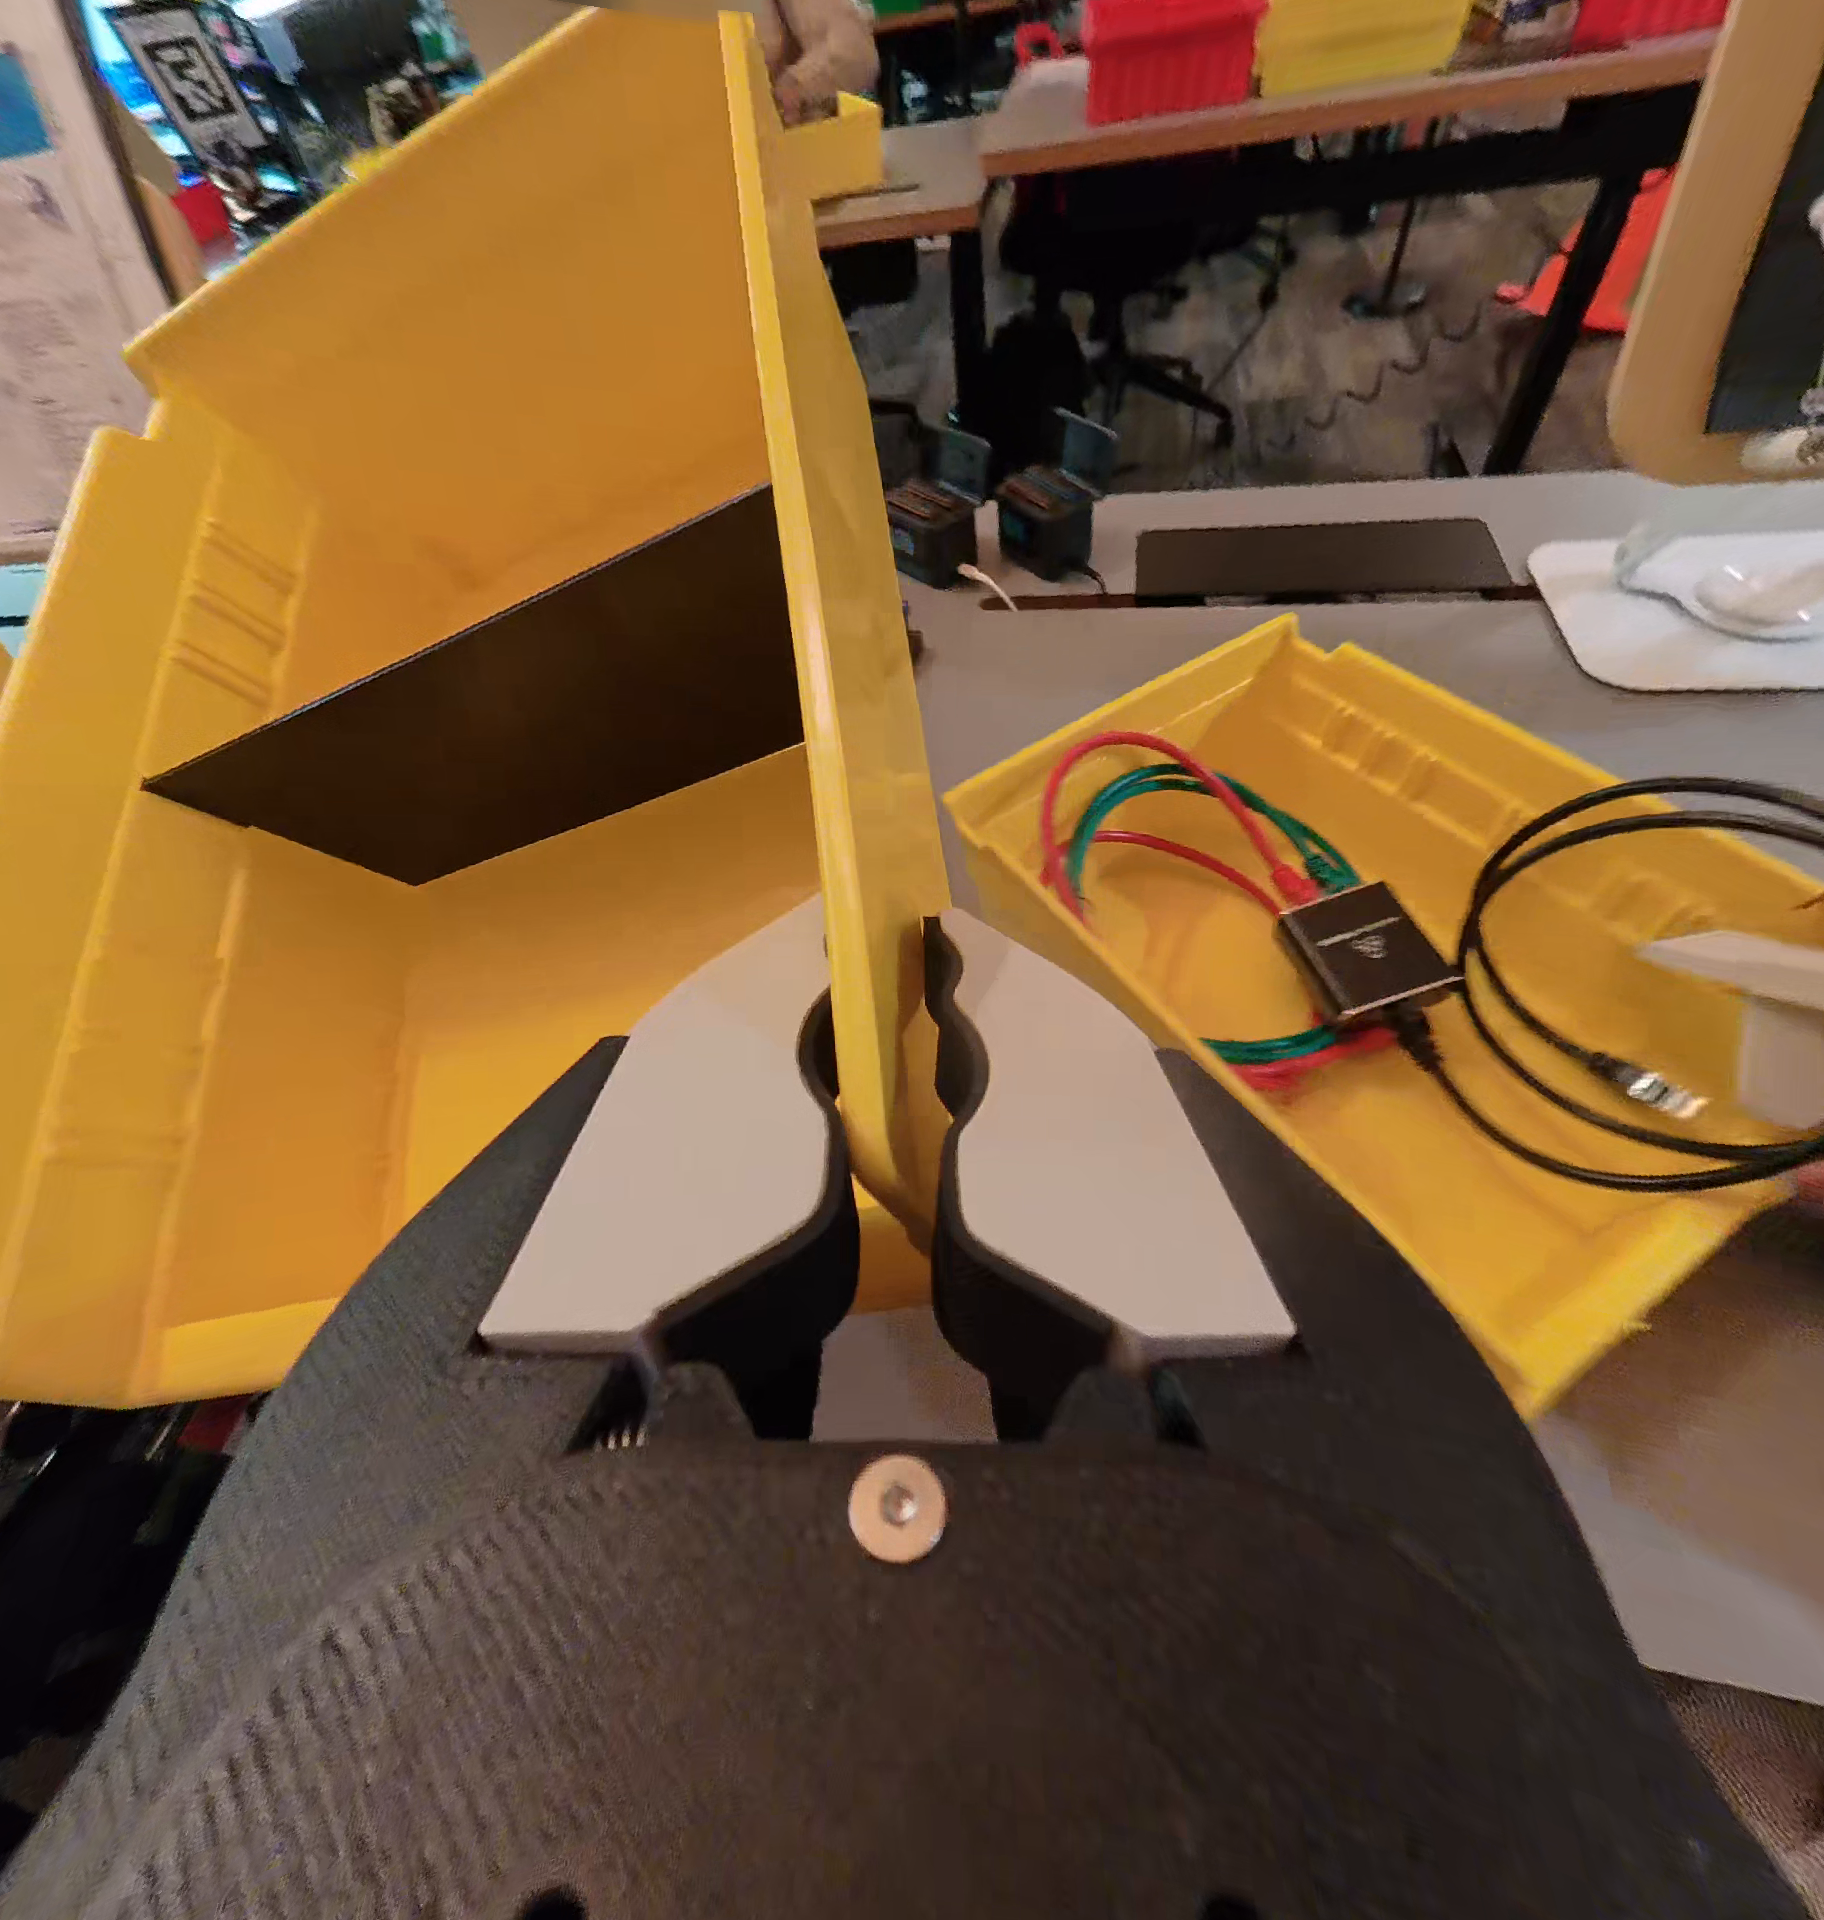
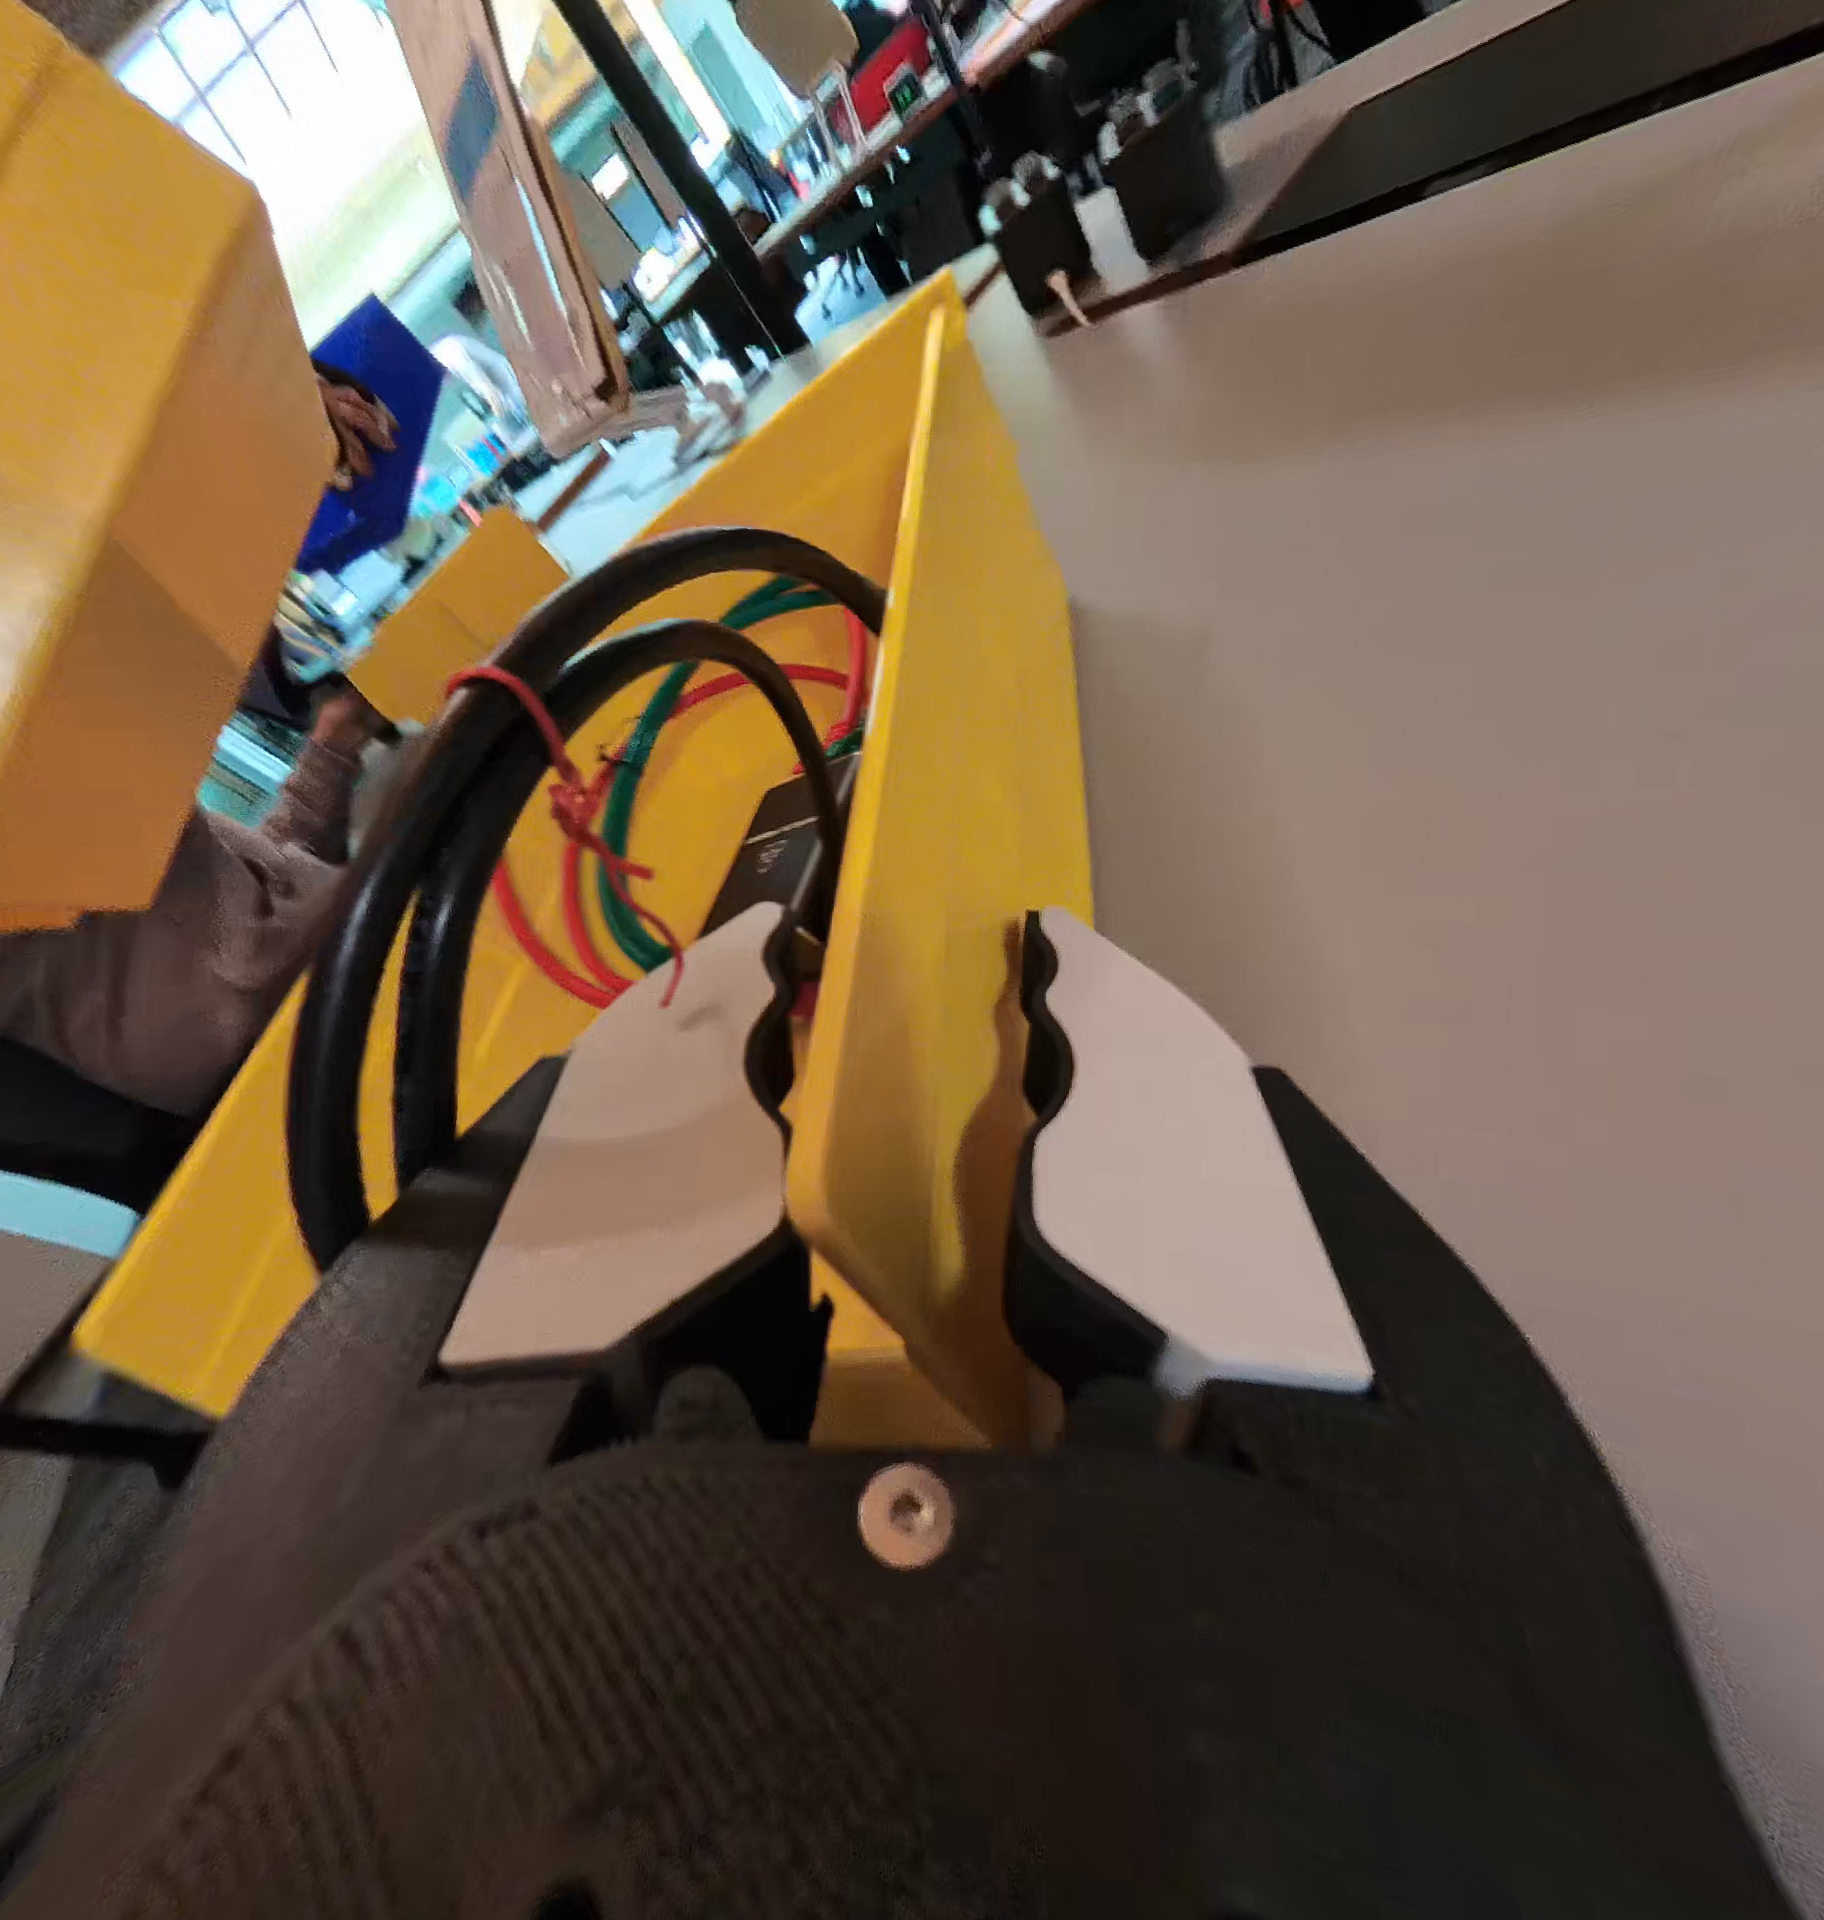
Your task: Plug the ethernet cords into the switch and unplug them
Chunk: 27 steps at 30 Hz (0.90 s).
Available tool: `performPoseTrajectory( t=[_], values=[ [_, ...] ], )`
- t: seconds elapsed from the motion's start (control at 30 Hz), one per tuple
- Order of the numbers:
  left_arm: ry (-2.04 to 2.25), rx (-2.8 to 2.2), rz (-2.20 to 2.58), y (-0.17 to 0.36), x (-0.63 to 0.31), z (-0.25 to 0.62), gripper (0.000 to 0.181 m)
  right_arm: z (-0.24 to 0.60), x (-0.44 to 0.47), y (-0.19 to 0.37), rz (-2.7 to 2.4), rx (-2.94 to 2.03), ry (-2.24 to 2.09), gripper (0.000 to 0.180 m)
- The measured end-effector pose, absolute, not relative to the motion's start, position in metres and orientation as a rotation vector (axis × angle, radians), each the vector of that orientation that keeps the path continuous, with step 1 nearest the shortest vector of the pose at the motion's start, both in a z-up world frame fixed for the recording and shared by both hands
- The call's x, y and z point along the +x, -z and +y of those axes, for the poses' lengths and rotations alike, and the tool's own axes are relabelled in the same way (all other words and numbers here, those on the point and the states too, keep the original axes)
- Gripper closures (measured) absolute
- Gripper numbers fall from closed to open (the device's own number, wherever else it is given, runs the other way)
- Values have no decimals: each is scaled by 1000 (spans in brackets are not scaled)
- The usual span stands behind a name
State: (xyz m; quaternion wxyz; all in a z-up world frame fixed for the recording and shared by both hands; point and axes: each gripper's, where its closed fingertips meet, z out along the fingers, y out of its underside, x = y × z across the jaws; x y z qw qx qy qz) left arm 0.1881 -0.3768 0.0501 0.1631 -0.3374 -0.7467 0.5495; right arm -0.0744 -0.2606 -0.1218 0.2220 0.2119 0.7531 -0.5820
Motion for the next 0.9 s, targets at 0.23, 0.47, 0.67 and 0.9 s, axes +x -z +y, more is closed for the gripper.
performPoseTrajectory(
  t=[0.23, 0.47, 0.67, 0.9],
  values=[
    [-1560, -848, -2142, -44, 218, -393, 171, -332, 22, 122, 2147, 367, 1530, 121],
    [-1525, -797, -2167, -38, 234, -400, 171, -360, 91, 121, 2171, 53, 1357, 104],
    [-1552, -827, -2096, -53, 228, -393, 171, -368, 113, 119, 2136, -79, 1254, 99],
    [-1586, -910, -1959, -76, 212, -373, 172, -292, 61, 93, 2105, -290, 1313, 113]
  ],
)
